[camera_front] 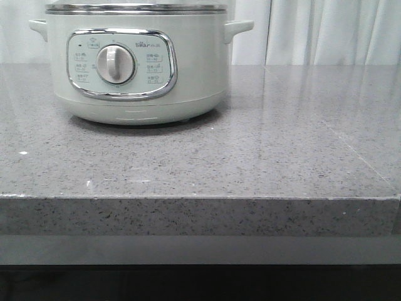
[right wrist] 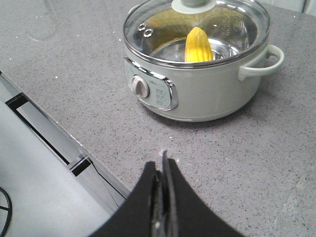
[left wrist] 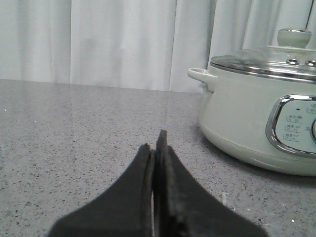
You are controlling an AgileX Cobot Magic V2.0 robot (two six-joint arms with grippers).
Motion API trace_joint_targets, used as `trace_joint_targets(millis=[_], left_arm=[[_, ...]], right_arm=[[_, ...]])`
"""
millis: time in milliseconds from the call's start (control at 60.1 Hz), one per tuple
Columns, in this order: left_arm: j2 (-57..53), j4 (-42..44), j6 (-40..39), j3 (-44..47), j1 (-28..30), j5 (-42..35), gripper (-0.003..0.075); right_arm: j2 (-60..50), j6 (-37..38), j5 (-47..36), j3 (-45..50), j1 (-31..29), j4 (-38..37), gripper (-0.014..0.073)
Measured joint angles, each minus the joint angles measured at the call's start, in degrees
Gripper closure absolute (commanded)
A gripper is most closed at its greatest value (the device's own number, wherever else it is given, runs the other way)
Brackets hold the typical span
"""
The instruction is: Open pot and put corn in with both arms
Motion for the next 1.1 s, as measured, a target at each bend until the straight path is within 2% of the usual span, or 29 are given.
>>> trace_joint_targets(millis=[283,416,615,765,898,1097], left_arm=[[0.0,0.0,0.0,0.0,0.1,0.0,0.0741],[0.0,0.0,0.0,0.0,0.1,0.0,0.0741],[0.0,0.0,0.0,0.0,0.1,0.0,0.0741],[0.0,0.0,0.0,0.0,0.1,0.0,0.0741],[0.0,0.0,0.0,0.0,0.1,0.0,0.0741],[0.0,0.0,0.0,0.0,0.1,0.0,0.0741]], right_arm=[[-0.1,0.1,-0.3,0.3,-0.1,-0.3,0.066],[-3.1,0.0,-3.4,4.1,-3.9,-1.1,0.0659],[-12.9,0.0,-14.7,17.4,-15.1,-1.7,0.0659],[-22.8,0.0,-21.6,28.8,-20.4,-1.7,0.0659],[-30.3,0.0,-24.5,37.2,-22.6,-1.7,0.0659],[-35.4,0.0,-27.6,42.9,-22.7,-1.6,0.0659]])
